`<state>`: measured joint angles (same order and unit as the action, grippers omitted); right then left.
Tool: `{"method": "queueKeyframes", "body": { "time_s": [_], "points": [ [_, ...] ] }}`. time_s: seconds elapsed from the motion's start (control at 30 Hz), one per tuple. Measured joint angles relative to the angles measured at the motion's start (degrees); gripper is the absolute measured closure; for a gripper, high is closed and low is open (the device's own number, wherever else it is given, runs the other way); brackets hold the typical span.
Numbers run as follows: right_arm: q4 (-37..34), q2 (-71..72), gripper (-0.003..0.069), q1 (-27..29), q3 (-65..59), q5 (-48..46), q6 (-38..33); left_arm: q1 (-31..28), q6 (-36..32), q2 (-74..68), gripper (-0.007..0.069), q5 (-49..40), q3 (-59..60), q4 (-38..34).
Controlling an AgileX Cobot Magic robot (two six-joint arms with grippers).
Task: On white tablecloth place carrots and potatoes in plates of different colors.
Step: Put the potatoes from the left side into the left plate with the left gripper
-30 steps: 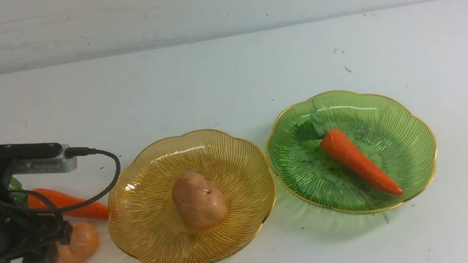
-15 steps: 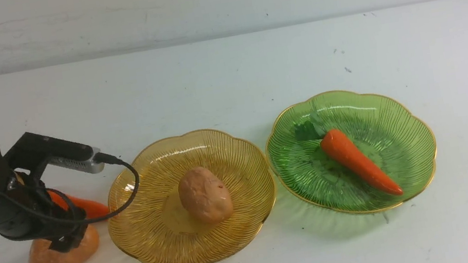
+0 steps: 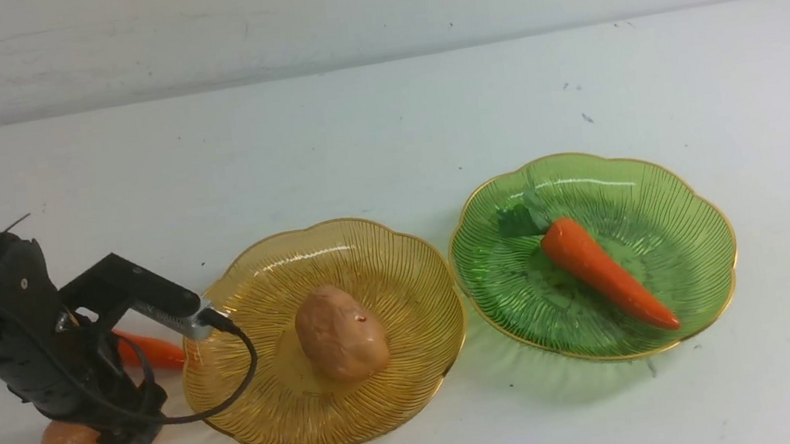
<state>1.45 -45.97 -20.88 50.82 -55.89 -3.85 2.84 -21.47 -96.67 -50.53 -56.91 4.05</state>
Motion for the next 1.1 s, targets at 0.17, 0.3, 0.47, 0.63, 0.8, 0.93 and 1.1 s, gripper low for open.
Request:
{"method": "queueKeyframes", "body": {
  "time_s": [0.17,0.3,0.47,0.63,0.8,0.93,1.1],
  "points": [
    [0.00,0.00,0.0674,0.00,0.00,0.06,0.00,0.00,5.91,5.13,0.0218,-4.09,-4.72,-6.56],
    [-0.26,0.00,0.0674,0.00,0.00,0.12,0.00,-0.06,10.09,7.51,0.0218,-3.26,-6.60,-17.28],
    [-1.45,0.00,0.0674,0.00,0.00,0.17,0.07,1.70,11.89,7.09,0.0217,1.49,-6.66,-29.11],
    [-1.45,0.00,0.0674,0.00,0.00,0.17,0.07,6.34,11.81,4.75,0.0202,8.54,-6.66,-33.81],
    [-1.45,0.00,0.0674,0.00,0.00,0.17,0.07,9.23,10.39,2.47,0.0137,14.35,-6.66,-33.79],
    [-1.45,0.00,0.0674,0.00,0.00,0.17,0.11,9.23,9.72,1.78,0.0067,16.51,-6.66,-33.51],
    [-1.45,0.00,0.0674,0.00,0.00,0.17,0.11,9.23,8.36,1.17,-0.0043,17.20,-6.66,-33.14]
  ]
}}
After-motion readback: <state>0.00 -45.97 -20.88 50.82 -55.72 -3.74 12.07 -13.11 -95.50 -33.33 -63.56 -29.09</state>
